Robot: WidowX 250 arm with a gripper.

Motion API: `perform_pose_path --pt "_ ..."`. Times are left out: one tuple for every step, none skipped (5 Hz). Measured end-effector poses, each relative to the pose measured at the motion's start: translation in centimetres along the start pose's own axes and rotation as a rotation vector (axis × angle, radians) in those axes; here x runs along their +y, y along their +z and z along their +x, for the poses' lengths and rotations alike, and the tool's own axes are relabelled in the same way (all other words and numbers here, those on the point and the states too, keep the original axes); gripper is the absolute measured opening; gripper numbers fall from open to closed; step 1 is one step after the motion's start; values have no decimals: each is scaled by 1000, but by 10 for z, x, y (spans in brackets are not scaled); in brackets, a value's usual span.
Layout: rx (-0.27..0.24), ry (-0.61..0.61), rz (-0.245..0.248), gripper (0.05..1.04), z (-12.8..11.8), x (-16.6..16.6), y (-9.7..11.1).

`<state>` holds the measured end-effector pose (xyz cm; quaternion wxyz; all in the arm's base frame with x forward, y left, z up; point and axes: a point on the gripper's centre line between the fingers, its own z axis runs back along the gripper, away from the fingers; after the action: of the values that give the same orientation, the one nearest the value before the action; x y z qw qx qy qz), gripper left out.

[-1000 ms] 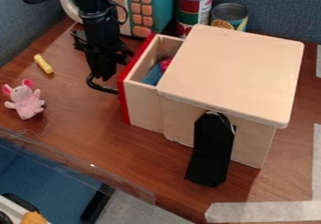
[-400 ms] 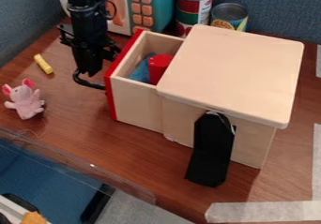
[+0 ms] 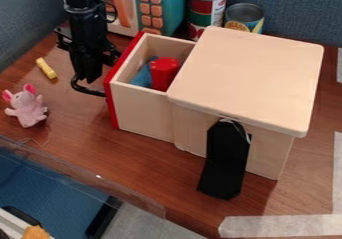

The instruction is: Open the drawer

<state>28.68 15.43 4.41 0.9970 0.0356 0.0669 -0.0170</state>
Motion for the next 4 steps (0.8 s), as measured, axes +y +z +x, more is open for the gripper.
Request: perform_pose_path --pt "26 -10 8 158 1 2 -5" --pt "39 -28 21 206 0 3 -4" --pt "125 -121 54 477 -10 4 -5" --pt "125 -177 79 800 -6 2 -4"
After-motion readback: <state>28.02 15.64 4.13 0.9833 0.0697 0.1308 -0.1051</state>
